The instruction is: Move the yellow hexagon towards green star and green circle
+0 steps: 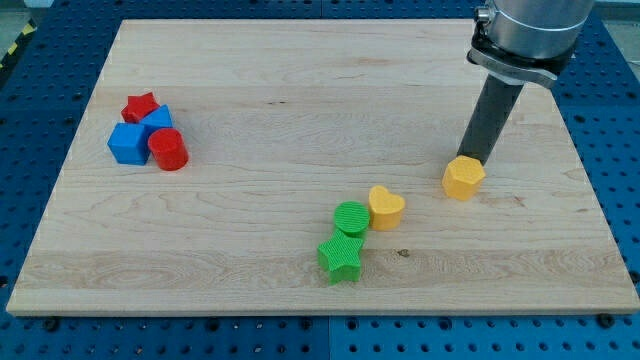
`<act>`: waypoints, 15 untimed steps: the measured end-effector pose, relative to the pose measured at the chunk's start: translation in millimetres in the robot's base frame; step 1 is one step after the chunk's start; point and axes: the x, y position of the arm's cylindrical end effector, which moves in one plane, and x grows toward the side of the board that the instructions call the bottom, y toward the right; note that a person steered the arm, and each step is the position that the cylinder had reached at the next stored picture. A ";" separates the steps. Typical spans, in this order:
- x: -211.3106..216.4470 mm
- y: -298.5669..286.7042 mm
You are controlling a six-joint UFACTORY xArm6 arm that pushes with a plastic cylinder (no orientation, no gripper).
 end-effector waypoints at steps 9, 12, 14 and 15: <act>79.7 -49.4; 109.6 12.6; 125.8 14.4; 129.9 3.8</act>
